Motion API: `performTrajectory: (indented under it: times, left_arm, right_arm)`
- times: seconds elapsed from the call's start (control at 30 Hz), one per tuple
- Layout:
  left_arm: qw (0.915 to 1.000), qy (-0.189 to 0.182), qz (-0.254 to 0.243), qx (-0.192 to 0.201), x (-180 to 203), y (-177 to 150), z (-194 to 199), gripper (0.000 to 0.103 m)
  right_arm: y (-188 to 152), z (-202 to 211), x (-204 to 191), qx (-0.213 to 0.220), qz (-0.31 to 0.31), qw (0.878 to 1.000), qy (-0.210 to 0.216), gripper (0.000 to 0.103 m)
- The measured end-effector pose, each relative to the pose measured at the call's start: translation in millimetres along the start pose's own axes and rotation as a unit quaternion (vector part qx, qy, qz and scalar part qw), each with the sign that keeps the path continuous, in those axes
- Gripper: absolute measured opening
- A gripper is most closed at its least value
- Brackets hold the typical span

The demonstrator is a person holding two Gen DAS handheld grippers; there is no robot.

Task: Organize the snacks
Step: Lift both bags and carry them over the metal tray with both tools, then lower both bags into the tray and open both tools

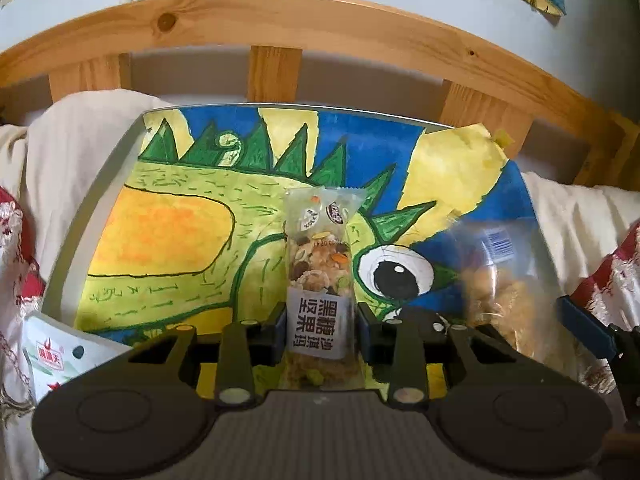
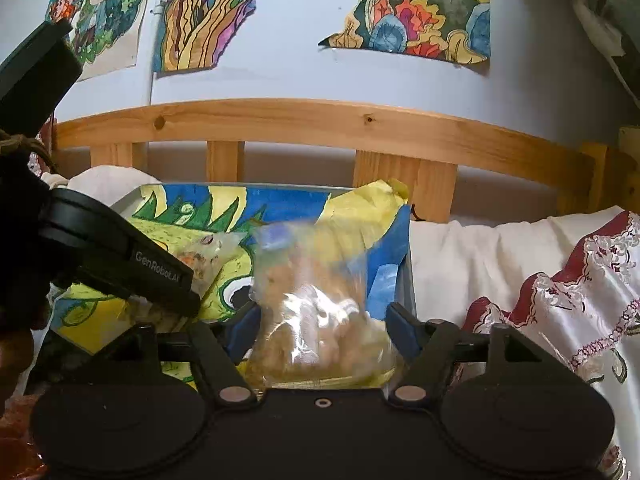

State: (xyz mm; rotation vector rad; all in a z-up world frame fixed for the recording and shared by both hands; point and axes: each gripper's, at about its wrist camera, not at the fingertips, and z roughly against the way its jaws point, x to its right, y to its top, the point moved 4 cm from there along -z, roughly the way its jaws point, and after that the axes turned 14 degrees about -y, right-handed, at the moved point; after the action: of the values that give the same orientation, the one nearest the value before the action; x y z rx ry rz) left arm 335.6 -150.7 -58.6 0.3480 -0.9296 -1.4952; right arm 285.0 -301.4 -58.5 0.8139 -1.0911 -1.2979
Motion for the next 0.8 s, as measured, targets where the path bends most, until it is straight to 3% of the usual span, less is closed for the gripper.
performTrajectory:
  times: [0.13,0.3,0.37,0.47,0.53,0.63,0.8]
  left_arm:
    - [0.9997,0.005,0.001,0.023,-1,0,12,0.059]
    - [0.9986,-0.001,0.016,0.050,-5,1,38,0.075]
    - [0.9973,0.000,0.011,0.073,-7,1,53,0.083]
    - [0.9919,0.006,0.002,0.127,-8,-1,85,0.091]
    - [0.9866,0.014,-0.010,0.162,-8,-3,106,0.100]
    - [0.9796,0.016,-0.020,0.199,-7,-4,138,0.102]
    - [0.9734,0.013,-0.031,0.227,-9,-7,182,0.102]
  right_arm:
    - [2,4,0,0.012,0.003,1.000,-0.001,0.082]
    - [11,15,1,0.026,-0.003,1.000,-0.008,0.086]
    - [16,23,2,0.031,-0.007,0.999,-0.009,0.088]
    - [26,38,2,0.041,-0.012,0.999,-0.020,0.102]
    - [34,52,4,0.049,-0.016,0.998,-0.033,0.102]
    - [45,72,7,0.057,-0.021,0.997,-0.040,0.102]
    - [58,113,11,0.077,-0.035,0.995,-0.049,0.102]
